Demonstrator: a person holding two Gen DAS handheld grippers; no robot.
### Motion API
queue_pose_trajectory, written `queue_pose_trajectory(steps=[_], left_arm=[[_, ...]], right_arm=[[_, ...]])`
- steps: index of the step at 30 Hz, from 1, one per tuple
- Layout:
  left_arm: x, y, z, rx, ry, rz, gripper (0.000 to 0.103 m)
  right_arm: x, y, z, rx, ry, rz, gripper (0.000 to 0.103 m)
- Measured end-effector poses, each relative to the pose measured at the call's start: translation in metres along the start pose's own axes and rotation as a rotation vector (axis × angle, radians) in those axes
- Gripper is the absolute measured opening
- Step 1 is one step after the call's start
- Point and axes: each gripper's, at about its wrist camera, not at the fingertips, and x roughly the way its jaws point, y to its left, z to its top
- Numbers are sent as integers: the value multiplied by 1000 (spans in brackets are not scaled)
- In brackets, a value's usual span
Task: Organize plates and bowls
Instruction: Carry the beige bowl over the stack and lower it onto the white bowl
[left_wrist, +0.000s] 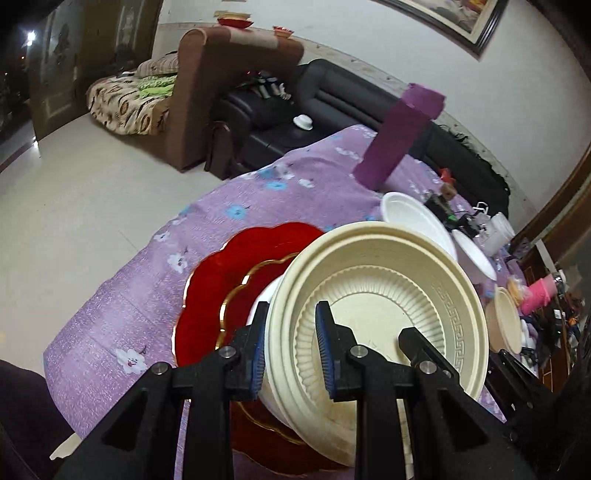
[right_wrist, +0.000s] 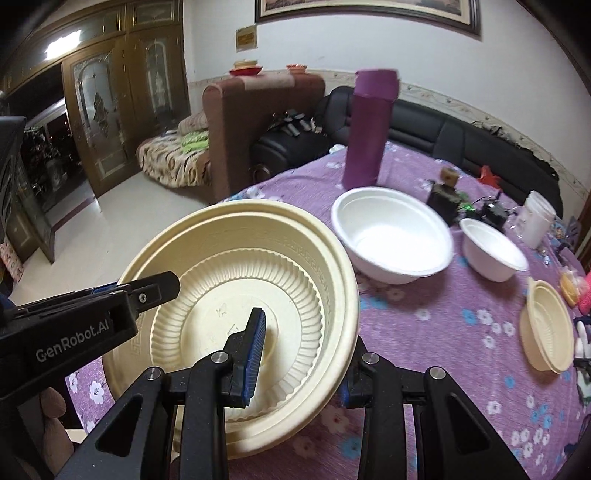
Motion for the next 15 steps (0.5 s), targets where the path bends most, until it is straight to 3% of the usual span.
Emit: queue_pose_trajectory(steps=[7,13,14,15], left_arm=[[5,-3,-4,57,-30,81,23],[6,-3,-5,65,-50,126,26],[5,-2,-5,62,-53,128,27],[4,-2,-5,60,-55,128,30]], right_arm=[[25,4,-2,-7,47,8,36],[25,7,-3,-12,35,-10,37],[24,7,-3,-12,29,-14,43],[21,9,-4,-12,18,-15,57]])
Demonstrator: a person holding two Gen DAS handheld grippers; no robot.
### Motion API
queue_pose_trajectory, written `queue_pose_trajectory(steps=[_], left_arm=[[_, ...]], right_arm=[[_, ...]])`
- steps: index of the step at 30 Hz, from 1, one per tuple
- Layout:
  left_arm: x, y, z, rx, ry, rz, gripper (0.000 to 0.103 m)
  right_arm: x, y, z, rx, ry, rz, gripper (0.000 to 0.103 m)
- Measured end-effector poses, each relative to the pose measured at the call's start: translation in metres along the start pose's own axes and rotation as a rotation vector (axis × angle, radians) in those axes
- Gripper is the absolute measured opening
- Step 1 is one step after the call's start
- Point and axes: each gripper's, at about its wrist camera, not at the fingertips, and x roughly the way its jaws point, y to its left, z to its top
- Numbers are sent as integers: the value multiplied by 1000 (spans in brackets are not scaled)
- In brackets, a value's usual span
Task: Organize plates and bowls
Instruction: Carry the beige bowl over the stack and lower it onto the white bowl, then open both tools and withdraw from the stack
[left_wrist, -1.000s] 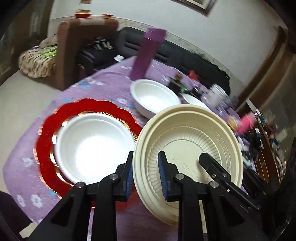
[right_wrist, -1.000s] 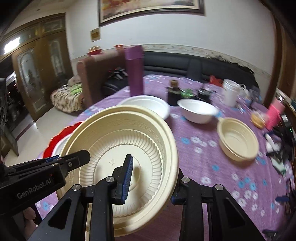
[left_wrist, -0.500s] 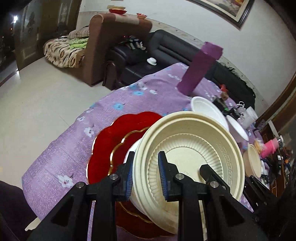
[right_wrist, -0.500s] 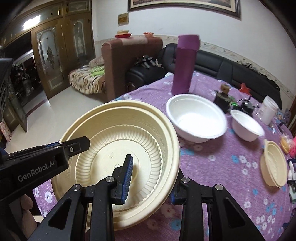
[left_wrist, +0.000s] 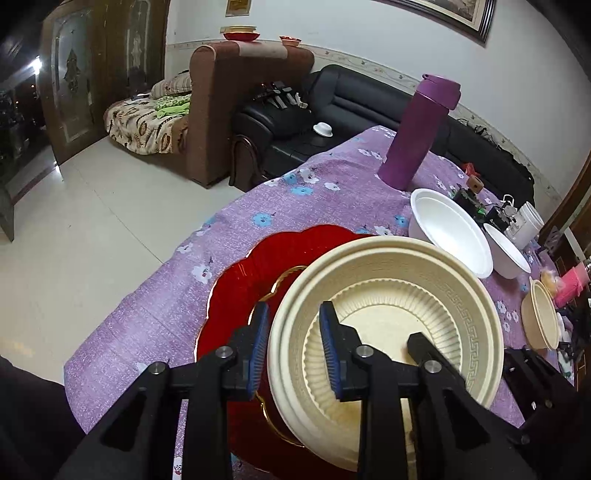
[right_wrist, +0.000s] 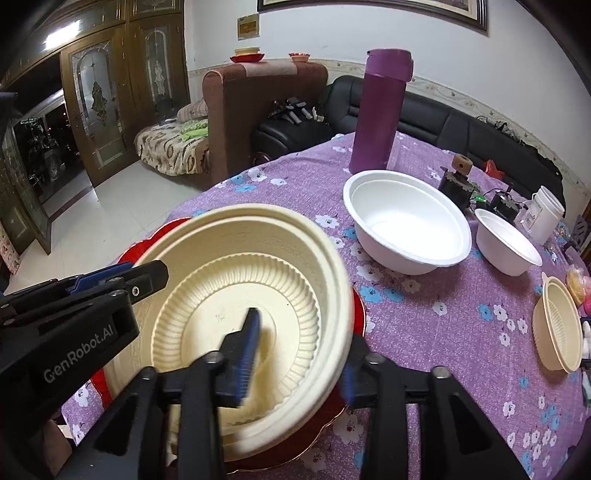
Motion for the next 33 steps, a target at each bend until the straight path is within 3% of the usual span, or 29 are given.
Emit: queue_pose_trajectory(steps=[2,3,13,24,28,33], left_arm=[[-2,1,0,-5,-5,1,35],[-3,1,0,-8,-8,2,38],[-22,-2,-1,-16,-55,10,59],[-40,-20,-7,29,-92,29,62],[-51,-33,-11,61,-135,66,70],[-62,-56,-16,118,-176,81,72]], right_arm=[[-5,0,-1,1,-42,-4,79],[-7,0,-1,-1,-63,-9,82],[-21,-5,-1,3,-118,-44,89],[-35,-34,-15,103,-109,-37,89],[-44,-45,-23,134,-117,-35,89],[-53,-63,-33,177,-123,-37,89]])
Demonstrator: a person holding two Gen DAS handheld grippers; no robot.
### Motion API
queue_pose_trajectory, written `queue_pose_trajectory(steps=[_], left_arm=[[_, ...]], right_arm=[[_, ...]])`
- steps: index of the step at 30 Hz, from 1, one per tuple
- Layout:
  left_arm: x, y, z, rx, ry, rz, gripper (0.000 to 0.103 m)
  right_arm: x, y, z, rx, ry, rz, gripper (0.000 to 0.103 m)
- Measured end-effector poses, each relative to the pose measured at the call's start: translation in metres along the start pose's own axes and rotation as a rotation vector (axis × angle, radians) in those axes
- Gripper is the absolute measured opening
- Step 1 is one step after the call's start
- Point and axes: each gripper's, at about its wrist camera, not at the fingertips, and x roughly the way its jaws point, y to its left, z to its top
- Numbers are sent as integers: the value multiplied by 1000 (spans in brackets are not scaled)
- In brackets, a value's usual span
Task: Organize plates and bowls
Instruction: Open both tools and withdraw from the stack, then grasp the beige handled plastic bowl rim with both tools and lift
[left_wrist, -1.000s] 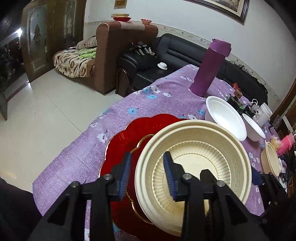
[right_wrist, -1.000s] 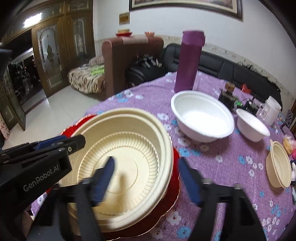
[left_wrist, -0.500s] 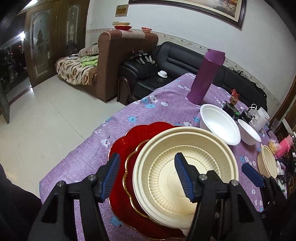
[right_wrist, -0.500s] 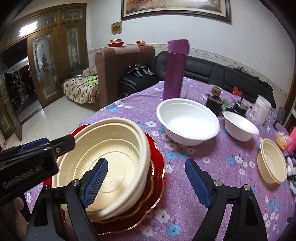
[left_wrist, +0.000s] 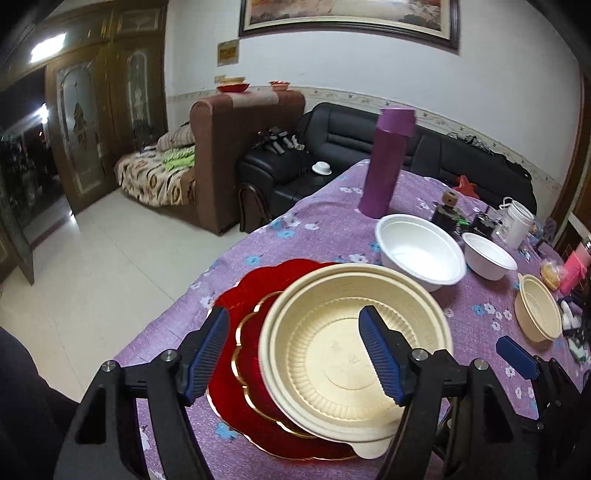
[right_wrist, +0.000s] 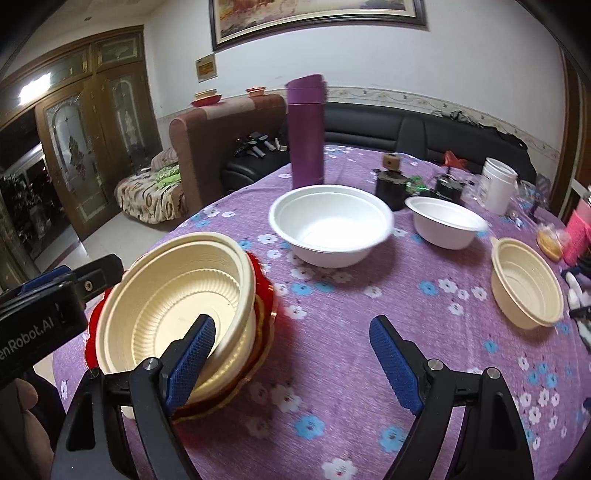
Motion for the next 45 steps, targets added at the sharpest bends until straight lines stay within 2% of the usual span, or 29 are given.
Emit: queue_pose_trajectory(steps=[8,18,29,36,45], left_arm=[[-8,-40,-3,78,-9,-22,73],[-16,-104,-12,192,-15,-60,74],[-10,-165,-24,301,7,-100,75],[-1,-185,-25,347,23,-98,75],[28,-218,-12,341,163,-228,76]], right_arm=[[-22,-41,-6,86,-32,-9,89],[-42,-112,-20,207,-48,-58,90],[-58,-205,-34,346,-50,-198,90],[-59,-242,-32,387,-71,-302,89],[-37,-289,-14,495,-66,-374,89]])
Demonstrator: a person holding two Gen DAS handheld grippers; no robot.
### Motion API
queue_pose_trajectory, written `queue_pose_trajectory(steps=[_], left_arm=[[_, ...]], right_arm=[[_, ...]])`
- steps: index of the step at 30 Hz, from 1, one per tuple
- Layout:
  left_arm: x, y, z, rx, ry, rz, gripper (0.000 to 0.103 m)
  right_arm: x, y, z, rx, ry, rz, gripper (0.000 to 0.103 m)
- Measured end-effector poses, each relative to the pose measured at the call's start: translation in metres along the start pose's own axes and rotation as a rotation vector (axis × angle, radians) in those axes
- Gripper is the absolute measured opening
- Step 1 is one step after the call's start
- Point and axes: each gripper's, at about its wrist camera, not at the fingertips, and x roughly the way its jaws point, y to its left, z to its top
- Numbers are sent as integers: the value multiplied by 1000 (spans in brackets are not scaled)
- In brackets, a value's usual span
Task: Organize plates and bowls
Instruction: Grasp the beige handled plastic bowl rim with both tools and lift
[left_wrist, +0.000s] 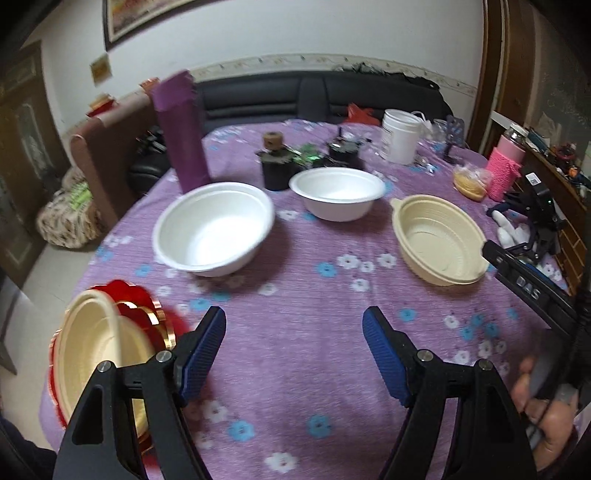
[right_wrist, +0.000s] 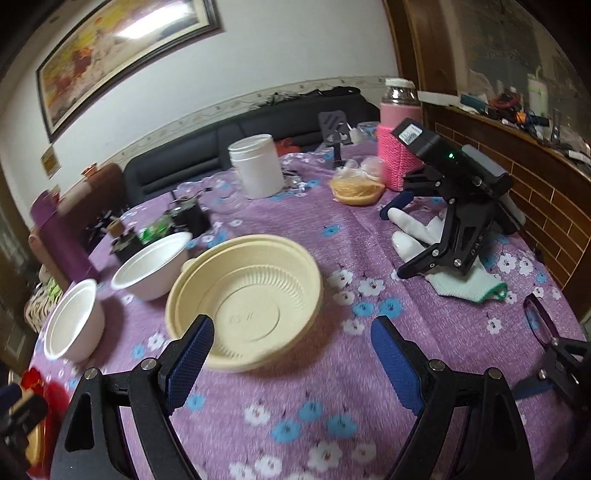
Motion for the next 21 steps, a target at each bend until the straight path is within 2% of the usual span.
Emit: queue_pose_trajectory(steps=[5,10,11,13,15,19,21], left_arm=[[19,-15,10,5,39,-40,76],[41,-26,10,-20,94,-83,76],[45,-28,9,-25,106,-90,76],[53,-30,8,-40,132,-106,76],[61,-33,6,-52,162,-126,76],[74,-38,3,-73,215,-160,76],[77,-43,5,-71,214,-167,76]], right_arm=[[28,-11,4,68,53,-1,89],[60,-19,-4,104,158,118,89],[62,-20,-5,108,164,130,87],[62,-20,-5,106,164,153,78],[61,-20,-5,108,167,176,64],[65,-23,-9,128,200,205,48],[67,-26,-10,141,217,224,32]])
